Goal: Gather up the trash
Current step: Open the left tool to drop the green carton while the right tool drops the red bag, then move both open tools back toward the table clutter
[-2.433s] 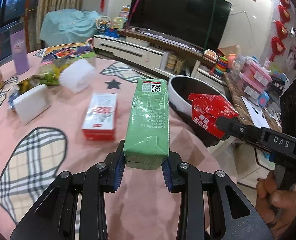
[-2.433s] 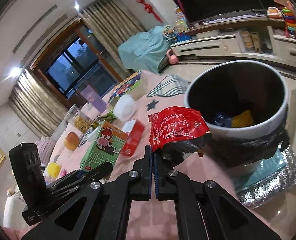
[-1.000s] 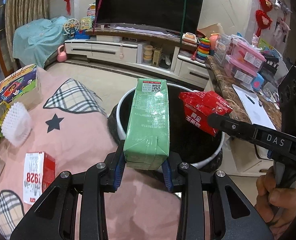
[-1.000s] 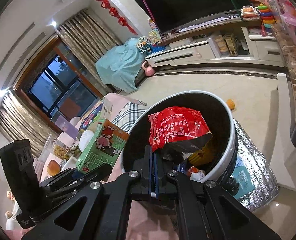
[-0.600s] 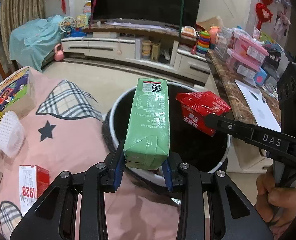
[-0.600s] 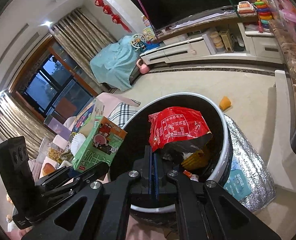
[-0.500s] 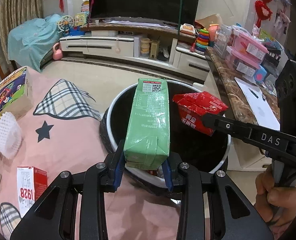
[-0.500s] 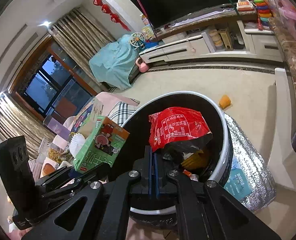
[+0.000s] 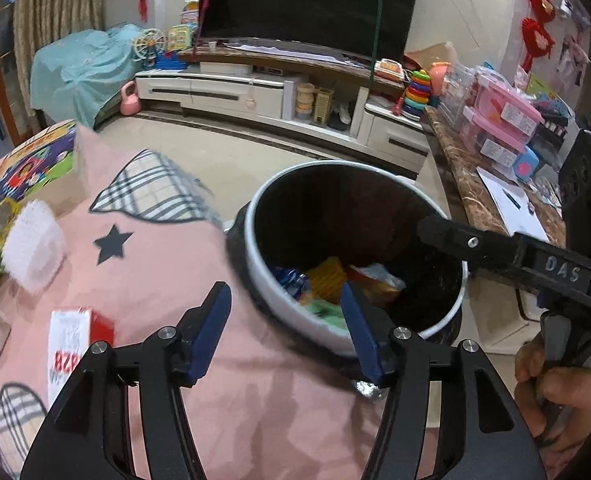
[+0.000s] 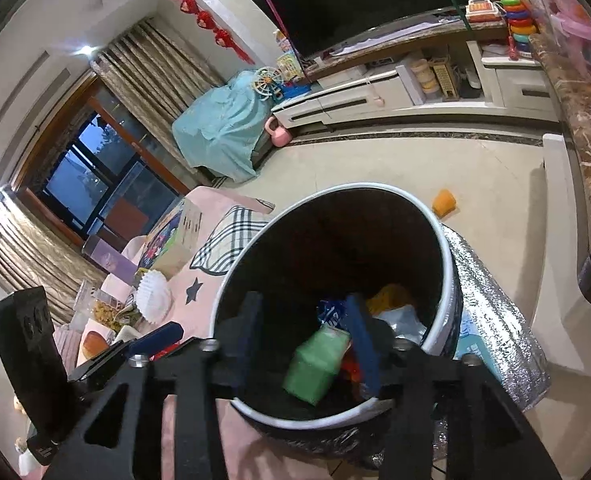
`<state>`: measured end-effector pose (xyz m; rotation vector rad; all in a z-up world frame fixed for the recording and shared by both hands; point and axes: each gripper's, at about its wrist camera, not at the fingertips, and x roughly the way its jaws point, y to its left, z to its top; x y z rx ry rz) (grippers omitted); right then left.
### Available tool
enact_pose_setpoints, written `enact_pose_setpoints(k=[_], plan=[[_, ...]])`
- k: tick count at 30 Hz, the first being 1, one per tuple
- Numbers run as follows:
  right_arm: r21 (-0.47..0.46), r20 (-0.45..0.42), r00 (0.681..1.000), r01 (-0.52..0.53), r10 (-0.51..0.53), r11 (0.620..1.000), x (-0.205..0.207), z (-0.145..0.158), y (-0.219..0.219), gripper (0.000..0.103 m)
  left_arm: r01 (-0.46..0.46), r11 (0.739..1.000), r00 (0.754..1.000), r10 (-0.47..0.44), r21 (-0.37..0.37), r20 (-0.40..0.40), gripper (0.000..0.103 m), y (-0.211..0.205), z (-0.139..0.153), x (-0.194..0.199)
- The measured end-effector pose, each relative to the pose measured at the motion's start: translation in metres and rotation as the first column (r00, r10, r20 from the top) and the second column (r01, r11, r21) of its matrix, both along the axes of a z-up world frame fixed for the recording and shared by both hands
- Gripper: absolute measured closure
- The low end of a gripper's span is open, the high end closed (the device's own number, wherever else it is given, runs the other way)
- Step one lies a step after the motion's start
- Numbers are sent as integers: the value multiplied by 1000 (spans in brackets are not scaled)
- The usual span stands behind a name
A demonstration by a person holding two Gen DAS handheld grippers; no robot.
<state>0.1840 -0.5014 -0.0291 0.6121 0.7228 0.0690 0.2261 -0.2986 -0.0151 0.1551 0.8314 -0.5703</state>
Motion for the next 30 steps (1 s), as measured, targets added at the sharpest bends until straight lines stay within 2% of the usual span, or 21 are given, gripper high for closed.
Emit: enact_pose_setpoints(k=[5, 7, 18, 30], plan=[[-51, 23, 1000, 2, -1, 999, -9, 8, 17, 22, -60, 998, 998, 60, -29, 2, 41, 27, 0, -10], [-68, 34, 999, -5, 7, 998, -13, 11, 27, 19, -87, 995, 996, 87, -41, 9, 40, 40, 1, -15], [-65, 50, 997, -54, 57, 996, -26, 15, 77, 15, -232, 967, 972, 234, -104, 1, 38, 124, -2, -41], [-68, 26, 986, -162, 164, 984, -27, 6, 145, 12, -371, 921, 929, 369, -115, -40, 37, 209, -21, -56]])
